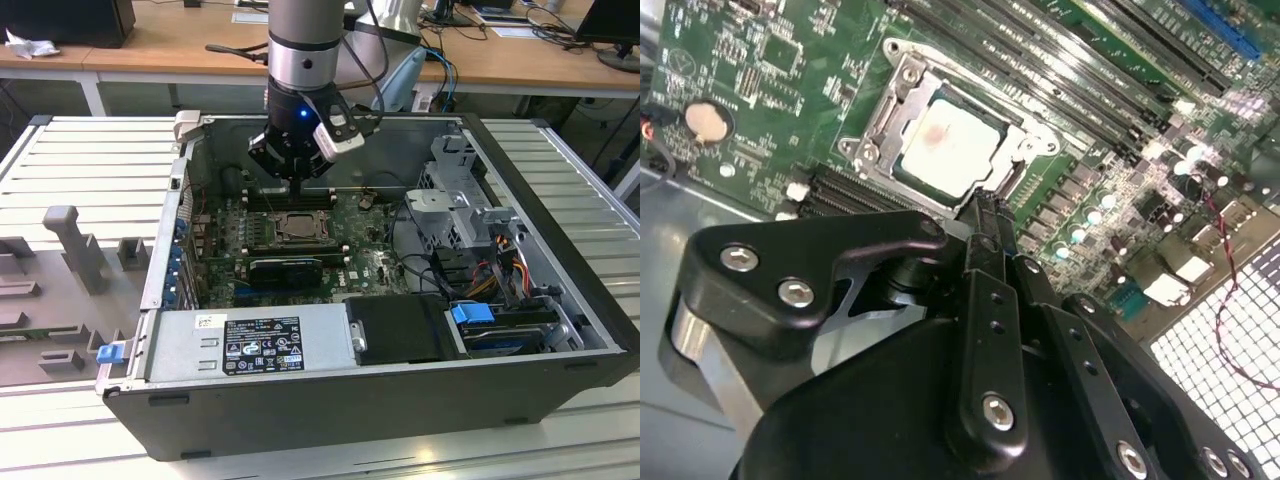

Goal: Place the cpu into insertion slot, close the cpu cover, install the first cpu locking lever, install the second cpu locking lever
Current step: 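Install the first cpu locking lever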

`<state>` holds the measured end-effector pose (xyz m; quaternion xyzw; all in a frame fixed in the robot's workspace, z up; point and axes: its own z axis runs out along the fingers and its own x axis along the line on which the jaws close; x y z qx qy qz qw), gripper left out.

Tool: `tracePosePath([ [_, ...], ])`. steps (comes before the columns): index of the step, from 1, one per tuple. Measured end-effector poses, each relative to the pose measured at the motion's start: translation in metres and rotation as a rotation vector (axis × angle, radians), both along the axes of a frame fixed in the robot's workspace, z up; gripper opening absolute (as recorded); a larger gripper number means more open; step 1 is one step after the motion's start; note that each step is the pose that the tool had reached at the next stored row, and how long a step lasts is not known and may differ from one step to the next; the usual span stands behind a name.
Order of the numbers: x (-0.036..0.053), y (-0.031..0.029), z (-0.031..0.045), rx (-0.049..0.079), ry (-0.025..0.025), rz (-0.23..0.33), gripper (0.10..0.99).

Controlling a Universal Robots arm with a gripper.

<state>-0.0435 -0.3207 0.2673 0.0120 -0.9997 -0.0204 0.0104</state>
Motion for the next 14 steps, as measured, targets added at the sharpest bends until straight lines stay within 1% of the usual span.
tracePosePath([
  [2,-0.0007,0.0,0.0,0.02,-0.0001,0.004,0.106],
  [3,-0.0012,0.0,0.0,0.033,0.0,0.005,0.106],
  [4,-0.0023,-0.0001,0.0,0.042,-0.0001,0.005,0.106],
  [6,-0.0065,-0.0001,0.0,0.044,-0.0006,0.005,0.106],
  [12,-0.0117,-0.0002,0.0,0.045,-0.0007,0.006,0.106],
  [13,-0.0169,-0.0002,0.0,0.047,-0.0011,0.006,0.106],
  [14,-0.0209,-0.0002,0.0,0.048,-0.0025,0.006,0.106],
])
